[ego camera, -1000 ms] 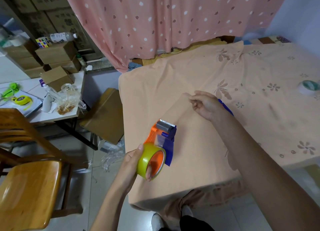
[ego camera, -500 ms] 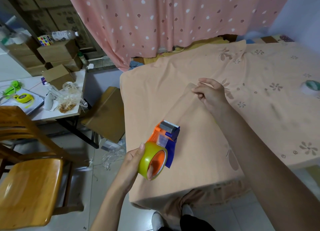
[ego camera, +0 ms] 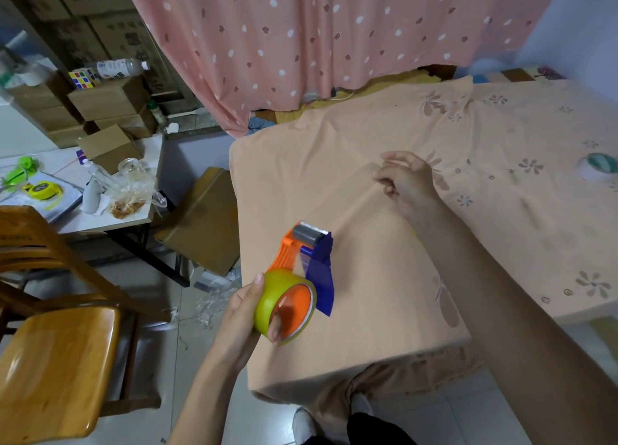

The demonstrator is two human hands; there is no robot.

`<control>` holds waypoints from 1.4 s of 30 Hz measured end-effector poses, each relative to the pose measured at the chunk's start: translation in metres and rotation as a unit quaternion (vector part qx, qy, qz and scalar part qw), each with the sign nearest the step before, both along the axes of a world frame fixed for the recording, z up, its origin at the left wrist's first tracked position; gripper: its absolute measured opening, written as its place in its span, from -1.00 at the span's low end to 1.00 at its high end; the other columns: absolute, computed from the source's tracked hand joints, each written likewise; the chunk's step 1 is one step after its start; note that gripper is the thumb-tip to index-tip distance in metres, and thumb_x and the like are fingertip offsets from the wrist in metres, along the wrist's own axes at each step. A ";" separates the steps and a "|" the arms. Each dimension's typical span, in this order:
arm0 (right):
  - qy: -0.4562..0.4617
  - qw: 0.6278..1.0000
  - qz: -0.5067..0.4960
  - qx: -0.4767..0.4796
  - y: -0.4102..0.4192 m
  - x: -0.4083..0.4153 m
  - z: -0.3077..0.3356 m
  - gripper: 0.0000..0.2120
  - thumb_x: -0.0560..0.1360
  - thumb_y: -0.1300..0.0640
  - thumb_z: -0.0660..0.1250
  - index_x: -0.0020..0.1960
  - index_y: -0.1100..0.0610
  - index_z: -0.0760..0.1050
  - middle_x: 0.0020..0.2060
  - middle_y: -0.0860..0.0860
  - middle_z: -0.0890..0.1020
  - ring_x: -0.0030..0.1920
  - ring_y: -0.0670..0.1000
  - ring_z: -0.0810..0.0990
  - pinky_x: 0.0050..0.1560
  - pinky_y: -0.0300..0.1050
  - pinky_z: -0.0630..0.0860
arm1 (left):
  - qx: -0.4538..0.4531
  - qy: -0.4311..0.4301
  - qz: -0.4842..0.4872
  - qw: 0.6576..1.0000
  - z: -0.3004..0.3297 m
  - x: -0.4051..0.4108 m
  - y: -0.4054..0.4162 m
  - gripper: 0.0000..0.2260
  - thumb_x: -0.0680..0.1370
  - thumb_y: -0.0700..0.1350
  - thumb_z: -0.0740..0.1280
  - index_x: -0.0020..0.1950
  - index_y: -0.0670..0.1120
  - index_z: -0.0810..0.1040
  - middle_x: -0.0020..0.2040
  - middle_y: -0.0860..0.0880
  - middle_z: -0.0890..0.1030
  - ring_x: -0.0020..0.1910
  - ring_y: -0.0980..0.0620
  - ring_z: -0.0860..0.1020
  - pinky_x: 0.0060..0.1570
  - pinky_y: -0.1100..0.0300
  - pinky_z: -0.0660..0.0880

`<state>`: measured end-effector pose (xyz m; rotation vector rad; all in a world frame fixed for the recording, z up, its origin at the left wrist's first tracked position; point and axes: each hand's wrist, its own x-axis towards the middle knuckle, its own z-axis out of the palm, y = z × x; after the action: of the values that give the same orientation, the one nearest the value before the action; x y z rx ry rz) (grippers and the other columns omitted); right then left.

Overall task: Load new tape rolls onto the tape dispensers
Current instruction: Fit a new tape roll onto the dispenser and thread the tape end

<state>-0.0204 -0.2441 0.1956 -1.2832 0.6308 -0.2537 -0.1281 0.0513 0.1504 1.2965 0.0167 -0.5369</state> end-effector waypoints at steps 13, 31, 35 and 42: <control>0.174 0.924 0.054 0.336 0.101 -0.079 -0.051 -0.82 0.51 0.33 0.20 -0.11 0.14 0.55 -0.33 0.04 0.57 -0.48 -0.07 0.45 -0.41 -0.28 0.25 | -0.146 0.095 0.185 0.967 0.010 0.020 -0.033 -0.55 0.61 0.18 0.07 -0.31 -0.07 0.49 -0.71 -0.01 0.27 -0.71 0.10 0.26 -0.46 0.33 0.32; 0.155 0.976 0.073 0.131 0.133 -0.103 -0.030 -0.84 0.44 -0.07 0.44 -0.15 0.02 0.64 -0.02 0.06 0.69 0.00 0.03 0.60 -0.10 -0.10 0.49 | -0.246 0.108 0.214 0.939 0.016 0.028 -0.044 -0.52 0.61 0.17 0.11 -0.41 -0.04 0.49 -0.67 0.00 0.33 -0.66 0.10 0.31 -0.51 0.30 0.39; 0.098 0.992 0.074 0.042 0.134 -0.108 -0.026 -0.77 0.53 -0.02 0.35 -0.18 0.09 0.64 -0.15 0.09 0.68 -0.04 0.04 0.61 -0.10 -0.16 0.47 | -0.254 0.112 0.220 0.935 0.017 0.031 -0.044 -0.51 0.60 0.17 0.13 -0.44 -0.04 0.47 -0.67 0.01 0.33 -0.66 0.11 0.31 -0.50 0.31 0.39; 0.016 0.985 0.128 -0.117 0.134 -0.111 -0.028 -0.78 0.53 -0.04 0.36 -0.16 0.09 0.61 -0.35 -0.11 0.64 -0.30 -0.16 0.57 -0.24 -0.32 0.48 | -0.258 0.120 0.216 0.934 0.019 0.034 -0.042 -0.47 0.61 0.16 0.10 -0.48 -0.04 0.47 -0.69 0.01 0.32 -0.68 0.12 0.30 -0.53 0.33 0.40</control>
<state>-0.1310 -0.1101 0.1680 -1.5809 0.4669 -0.0963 -0.0938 0.0090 0.1693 0.6752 0.3371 -0.2868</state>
